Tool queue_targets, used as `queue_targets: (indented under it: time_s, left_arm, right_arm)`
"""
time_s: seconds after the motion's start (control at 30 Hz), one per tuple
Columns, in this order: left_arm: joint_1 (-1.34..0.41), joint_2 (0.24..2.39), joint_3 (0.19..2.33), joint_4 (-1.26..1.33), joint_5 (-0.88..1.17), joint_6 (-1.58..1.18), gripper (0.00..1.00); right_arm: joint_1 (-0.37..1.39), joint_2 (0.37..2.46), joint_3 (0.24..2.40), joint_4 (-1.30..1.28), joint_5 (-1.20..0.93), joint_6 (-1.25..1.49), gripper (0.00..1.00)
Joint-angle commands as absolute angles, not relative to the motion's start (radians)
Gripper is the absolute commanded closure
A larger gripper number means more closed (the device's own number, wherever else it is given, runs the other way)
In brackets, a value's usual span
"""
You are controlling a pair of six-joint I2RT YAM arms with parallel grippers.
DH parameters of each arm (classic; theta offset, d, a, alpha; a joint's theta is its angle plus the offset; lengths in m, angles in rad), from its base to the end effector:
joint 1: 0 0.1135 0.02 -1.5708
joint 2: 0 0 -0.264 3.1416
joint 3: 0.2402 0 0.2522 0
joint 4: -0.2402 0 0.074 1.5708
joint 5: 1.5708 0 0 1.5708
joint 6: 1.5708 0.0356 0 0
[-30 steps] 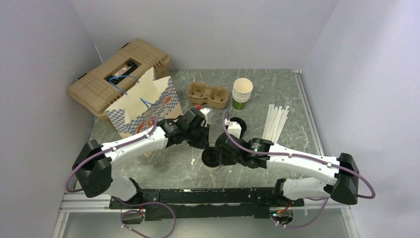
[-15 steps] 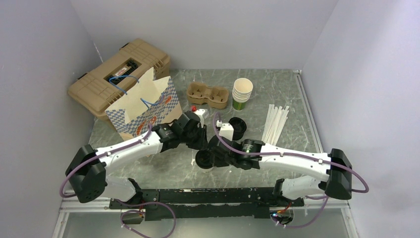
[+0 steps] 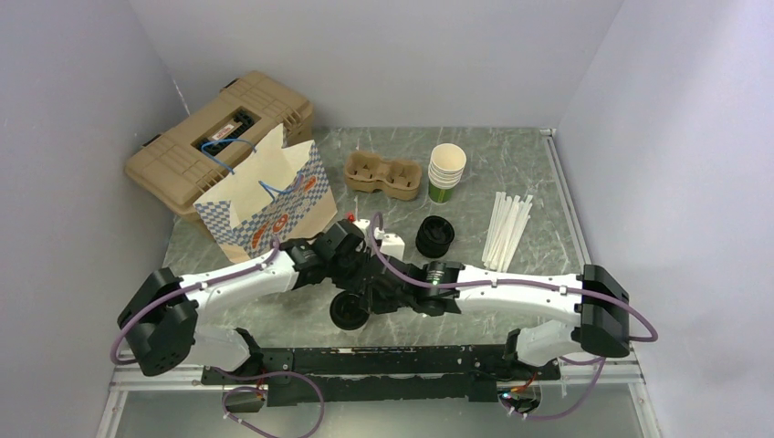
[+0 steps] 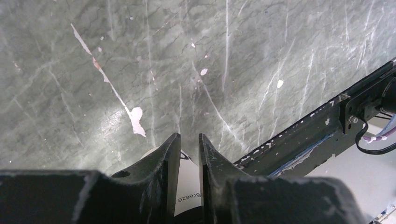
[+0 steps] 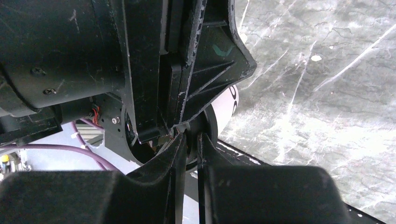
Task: Pack the takeout coffee
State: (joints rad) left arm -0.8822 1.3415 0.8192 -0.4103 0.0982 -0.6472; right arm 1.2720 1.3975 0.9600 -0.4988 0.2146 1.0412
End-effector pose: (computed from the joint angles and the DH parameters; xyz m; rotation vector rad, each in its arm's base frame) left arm 0.1672 -0.2087 0.2125 0.3547 2.6365 -0.7027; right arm 0.0915 0.2714 0.2365 -0.2092 2.6087 0.6727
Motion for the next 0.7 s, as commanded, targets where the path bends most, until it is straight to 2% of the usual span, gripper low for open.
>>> queue_targets:
  time_s: [0.0, 0.33, 0.67]
  left_arm:
    - [-0.898, 1.295, 0.843, -0.493, 0.092, -0.644, 0.73]
    - [-0.886, 1.263, 0.922, -0.589, 0.036, -0.608, 0.7]
    - [-0.857, 1.212, 0.972, -0.69, -0.057, -0.59, 0.65]
  right_arm:
    - [1.296, 1.541, 0.892, -0.895, 0.177, 1.01, 1.0]
    - [1.296, 1.489, 1.104, -0.926, 0.281, 1.001, 1.0]
    - [1.301, 1.475, 1.209, -0.954, 0.349, 0.984, 1.0]
